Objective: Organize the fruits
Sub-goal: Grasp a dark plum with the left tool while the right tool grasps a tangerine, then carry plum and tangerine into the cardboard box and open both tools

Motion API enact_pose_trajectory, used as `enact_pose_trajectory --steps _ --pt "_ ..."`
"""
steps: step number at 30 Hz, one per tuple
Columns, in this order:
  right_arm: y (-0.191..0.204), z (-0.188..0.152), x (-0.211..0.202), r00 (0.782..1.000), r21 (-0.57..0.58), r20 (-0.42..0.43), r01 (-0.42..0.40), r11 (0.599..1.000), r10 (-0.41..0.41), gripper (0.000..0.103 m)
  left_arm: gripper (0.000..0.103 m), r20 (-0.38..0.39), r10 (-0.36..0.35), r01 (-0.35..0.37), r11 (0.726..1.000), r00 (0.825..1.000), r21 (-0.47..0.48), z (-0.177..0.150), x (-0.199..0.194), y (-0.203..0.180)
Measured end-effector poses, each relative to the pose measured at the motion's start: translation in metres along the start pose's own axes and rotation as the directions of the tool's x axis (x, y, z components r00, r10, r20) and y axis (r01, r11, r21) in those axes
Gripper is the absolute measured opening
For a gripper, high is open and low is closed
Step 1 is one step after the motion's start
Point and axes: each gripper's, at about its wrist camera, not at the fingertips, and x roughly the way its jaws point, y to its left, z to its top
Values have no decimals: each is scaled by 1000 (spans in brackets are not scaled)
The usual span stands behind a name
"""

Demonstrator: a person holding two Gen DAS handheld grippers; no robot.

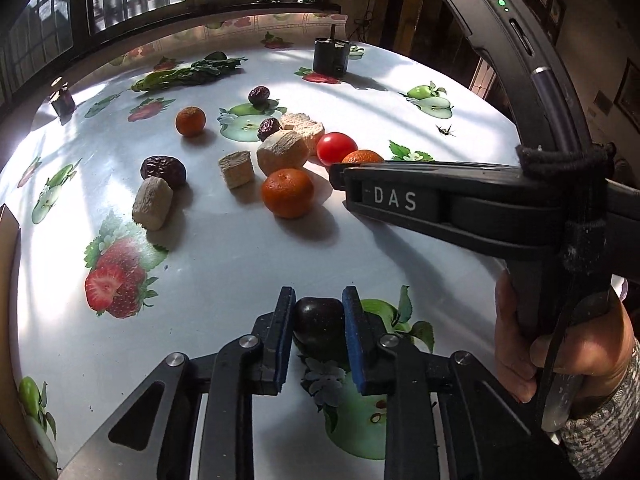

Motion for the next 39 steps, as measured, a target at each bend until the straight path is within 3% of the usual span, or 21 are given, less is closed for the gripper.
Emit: enact_pose_trajectory --steps 15,21,25,29,32,39 --pt "-4 -3 -1 1000 23 25 -5 1000 4 36 23 111 33 -22 995 993 -97 0 -59 38" --pt "-3 -5 -32 993 45 117 15 999 -20 37 23 235 97 -55 982 967 -180 -10 -118 78" --pt "4 -10 -62 985 89 150 -98 991 84 37 23 271 161 -94 966 949 -242 -21 -151 114" --pt "42 -3 -82 976 43 142 -172 984 165 37 23 302 200 -99 943 932 -319 -32 -177 157" --pt "86 3 -96 965 -38 142 -216 976 219 37 23 297 270 -153 919 916 -364 -42 -193 190" --pt "213 1 -81 922 -218 12 -376 900 388 37 23 159 452 -352 834 878 -425 -64 -206 275"
